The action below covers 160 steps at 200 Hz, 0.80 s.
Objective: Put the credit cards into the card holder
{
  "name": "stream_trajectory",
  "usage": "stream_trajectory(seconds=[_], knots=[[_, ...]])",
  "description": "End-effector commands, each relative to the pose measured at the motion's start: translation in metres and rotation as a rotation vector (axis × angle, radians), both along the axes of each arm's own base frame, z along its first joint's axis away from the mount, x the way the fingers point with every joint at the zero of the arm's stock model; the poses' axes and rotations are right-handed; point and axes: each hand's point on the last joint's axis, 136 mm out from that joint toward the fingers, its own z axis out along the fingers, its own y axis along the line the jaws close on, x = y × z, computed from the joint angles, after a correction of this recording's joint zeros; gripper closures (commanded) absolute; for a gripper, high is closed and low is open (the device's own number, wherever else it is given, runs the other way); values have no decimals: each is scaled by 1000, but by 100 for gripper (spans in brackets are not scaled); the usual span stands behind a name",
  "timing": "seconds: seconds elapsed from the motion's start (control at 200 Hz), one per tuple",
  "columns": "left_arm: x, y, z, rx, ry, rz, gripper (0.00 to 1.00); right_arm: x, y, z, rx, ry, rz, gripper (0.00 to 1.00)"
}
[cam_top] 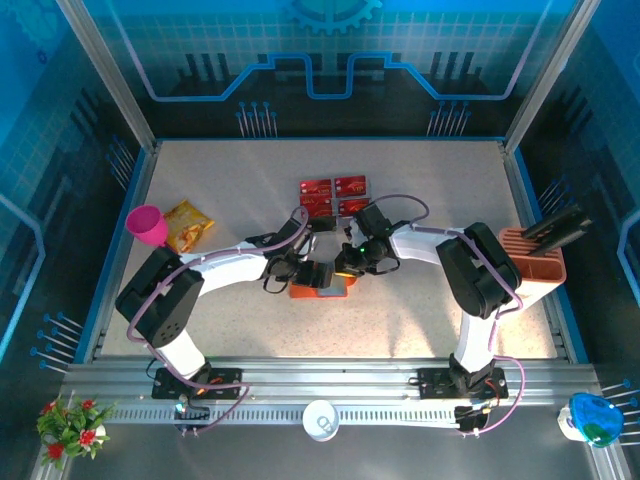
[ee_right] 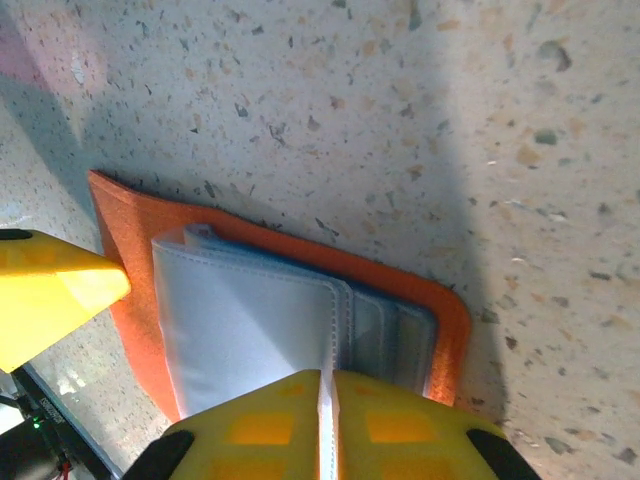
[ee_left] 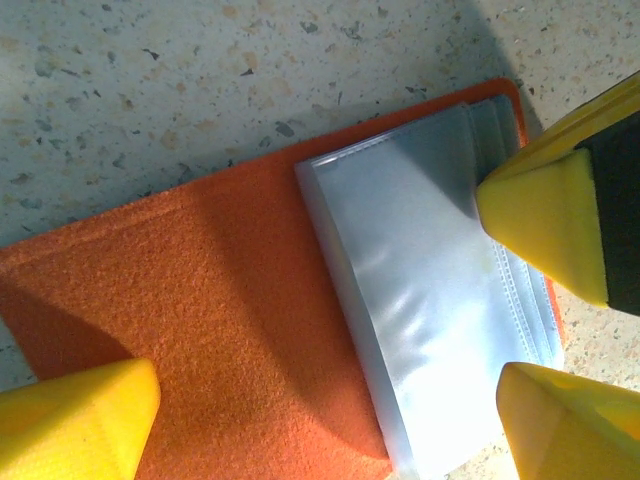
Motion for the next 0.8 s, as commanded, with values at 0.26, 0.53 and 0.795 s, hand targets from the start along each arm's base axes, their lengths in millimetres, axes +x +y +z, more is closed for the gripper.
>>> stream_trajectory(seconds=[0.26,0.53,0.795], knots=[[-8,14,-27,88,42,-6,25,1,11,1,43,25,-7,87],[-12,16,-34,97,61,-13,38,12,9,21,68,-18,-43,68],[-15,16,-37,97,65,-16,42,15,1,24,67,-30,-65,56]])
